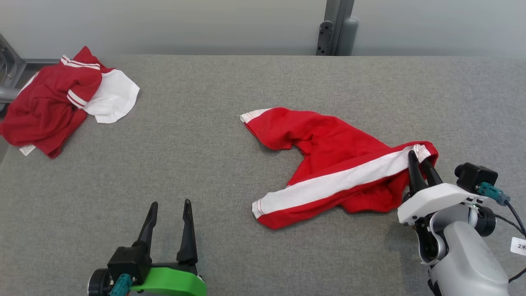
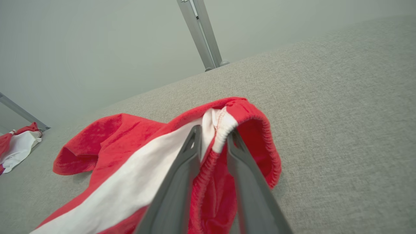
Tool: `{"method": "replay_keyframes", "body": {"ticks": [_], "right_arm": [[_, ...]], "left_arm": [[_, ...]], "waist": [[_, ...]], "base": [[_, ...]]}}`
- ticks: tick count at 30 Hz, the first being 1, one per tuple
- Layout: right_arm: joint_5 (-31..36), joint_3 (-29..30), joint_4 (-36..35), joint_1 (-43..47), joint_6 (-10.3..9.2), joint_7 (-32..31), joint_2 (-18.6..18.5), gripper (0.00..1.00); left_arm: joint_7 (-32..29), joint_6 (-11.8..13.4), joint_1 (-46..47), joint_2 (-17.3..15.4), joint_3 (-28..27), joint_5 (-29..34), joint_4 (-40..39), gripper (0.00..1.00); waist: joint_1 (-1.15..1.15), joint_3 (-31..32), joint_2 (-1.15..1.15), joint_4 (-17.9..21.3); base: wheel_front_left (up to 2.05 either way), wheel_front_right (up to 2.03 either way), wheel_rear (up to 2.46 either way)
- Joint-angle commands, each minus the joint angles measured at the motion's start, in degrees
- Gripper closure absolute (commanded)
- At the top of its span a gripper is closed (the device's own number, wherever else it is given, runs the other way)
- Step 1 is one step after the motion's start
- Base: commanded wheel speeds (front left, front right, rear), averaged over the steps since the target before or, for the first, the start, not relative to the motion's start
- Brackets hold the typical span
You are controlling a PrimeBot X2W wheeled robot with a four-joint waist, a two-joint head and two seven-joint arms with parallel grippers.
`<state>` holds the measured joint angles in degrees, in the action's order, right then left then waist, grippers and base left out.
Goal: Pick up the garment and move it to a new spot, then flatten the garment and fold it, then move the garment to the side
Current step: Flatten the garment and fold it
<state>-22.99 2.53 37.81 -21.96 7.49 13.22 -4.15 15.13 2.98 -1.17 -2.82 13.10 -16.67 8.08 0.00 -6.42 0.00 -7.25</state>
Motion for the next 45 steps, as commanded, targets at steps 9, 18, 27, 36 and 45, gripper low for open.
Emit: {"method": "replay_keyframes", "body": {"ticks": [9, 18, 27, 36, 45], "right_arm": [[-0.3, -1.6, -0.6, 0.9, 0.0, 0.8, -1.3, 1.0], [-1.0, -4.2, -8.9, 9.2, 0.0, 0.4, -2.8, 1.0], [-1.2, -7.7, -14.7, 15.1, 0.0, -1.6, -4.8, 1.0], [-1.8, -9.5, -14.8, 14.6, 0.0, -1.3, -6.0, 1.0], [-2.2, -10.0, -13.2, 13.3, 0.0, -0.4, -5.7, 1.0]], "left_arm": [[0.0, -0.1, -0.5, -0.1, 0.3, 0.5, 0.6, 0.0], [0.0, -2.6, -0.8, -0.1, 3.1, -1.0, 3.0, 0.0], [-3.1, -6.5, 3.7, -0.2, 11.1, -12.9, 10.5, 0.0], [-10.5, -6.5, 12.1, -0.2, 15.7, -23.5, 19.3, 0.0], [-9.9, -7.1, 15.1, -0.2, 19.2, -27.4, 21.6, 0.0]], "waist": [[0.0, 1.0, 0.0, 1.2], [0.0, 2.5, 0.0, 3.2], [0.0, 2.6, 0.0, 6.5], [0.0, 1.3, 0.0, 8.9], [0.0, 0.7, 0.0, 9.7]], "base": [[0.0, 0.0, 0.0], [0.0, 0.0, 0.0], [0.0, 0.0, 0.0], [0.0, 0.0, 0.0], [0.0, 0.0, 0.0]]}}
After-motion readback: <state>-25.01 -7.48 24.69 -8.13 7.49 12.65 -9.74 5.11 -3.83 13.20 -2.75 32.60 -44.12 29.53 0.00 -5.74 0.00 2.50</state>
